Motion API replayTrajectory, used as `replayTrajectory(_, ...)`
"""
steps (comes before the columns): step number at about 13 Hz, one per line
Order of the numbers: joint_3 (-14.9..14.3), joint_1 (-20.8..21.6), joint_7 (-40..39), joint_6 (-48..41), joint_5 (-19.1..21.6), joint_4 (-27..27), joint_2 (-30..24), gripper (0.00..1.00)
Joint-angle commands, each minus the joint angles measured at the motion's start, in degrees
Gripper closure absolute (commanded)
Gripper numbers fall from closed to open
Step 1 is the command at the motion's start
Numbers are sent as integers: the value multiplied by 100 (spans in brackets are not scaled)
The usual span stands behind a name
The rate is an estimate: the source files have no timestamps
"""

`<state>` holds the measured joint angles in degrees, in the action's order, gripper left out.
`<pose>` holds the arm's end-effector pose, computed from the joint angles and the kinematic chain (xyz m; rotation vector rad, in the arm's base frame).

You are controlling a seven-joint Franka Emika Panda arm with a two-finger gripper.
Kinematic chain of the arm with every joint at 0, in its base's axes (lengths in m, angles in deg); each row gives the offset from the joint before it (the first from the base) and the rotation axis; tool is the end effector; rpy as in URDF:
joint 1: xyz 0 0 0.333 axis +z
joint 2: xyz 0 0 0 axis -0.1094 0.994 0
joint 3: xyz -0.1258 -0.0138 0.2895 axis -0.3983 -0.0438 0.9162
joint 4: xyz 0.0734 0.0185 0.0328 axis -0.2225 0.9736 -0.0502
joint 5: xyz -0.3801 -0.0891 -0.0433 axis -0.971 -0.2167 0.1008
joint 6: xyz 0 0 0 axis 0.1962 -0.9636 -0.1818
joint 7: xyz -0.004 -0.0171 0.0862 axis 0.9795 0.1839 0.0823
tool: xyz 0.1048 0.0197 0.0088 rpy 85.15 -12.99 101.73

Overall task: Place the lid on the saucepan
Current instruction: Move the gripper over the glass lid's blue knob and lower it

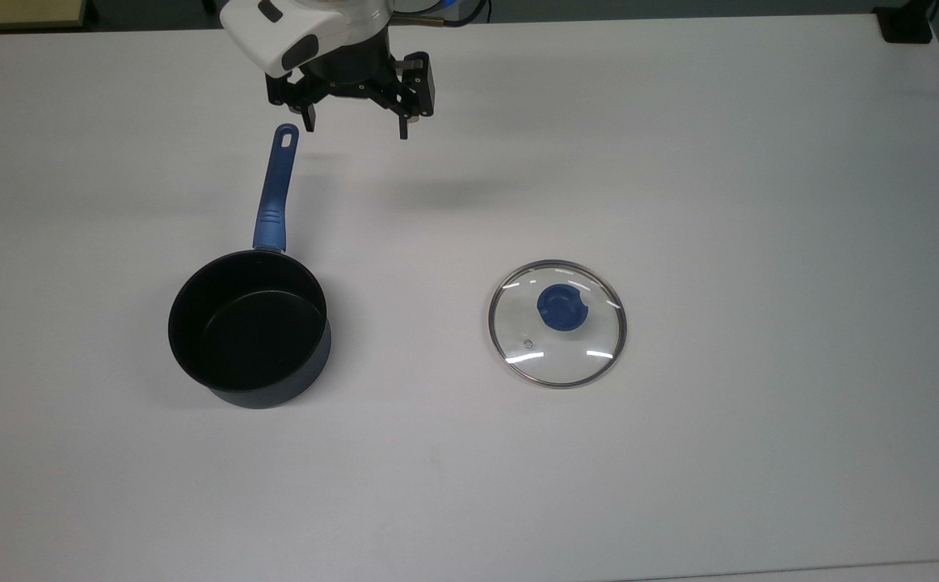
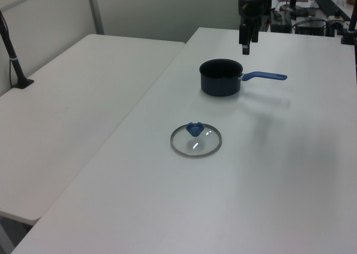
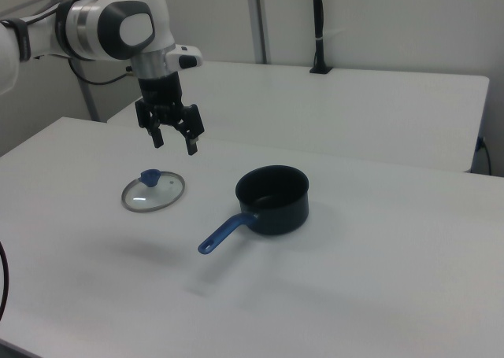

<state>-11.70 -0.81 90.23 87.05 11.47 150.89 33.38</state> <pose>0.6111 0.0105 0.5358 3.0926 -0.0390 -0.0551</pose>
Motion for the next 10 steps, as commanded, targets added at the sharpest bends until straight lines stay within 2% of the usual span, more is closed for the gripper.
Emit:
replayTrajectory(1,-41,-2,-65,-43,-68,-13,-105,0)
replayTrajectory(10,-59,-2,-74,0,-25,-22,-97,0)
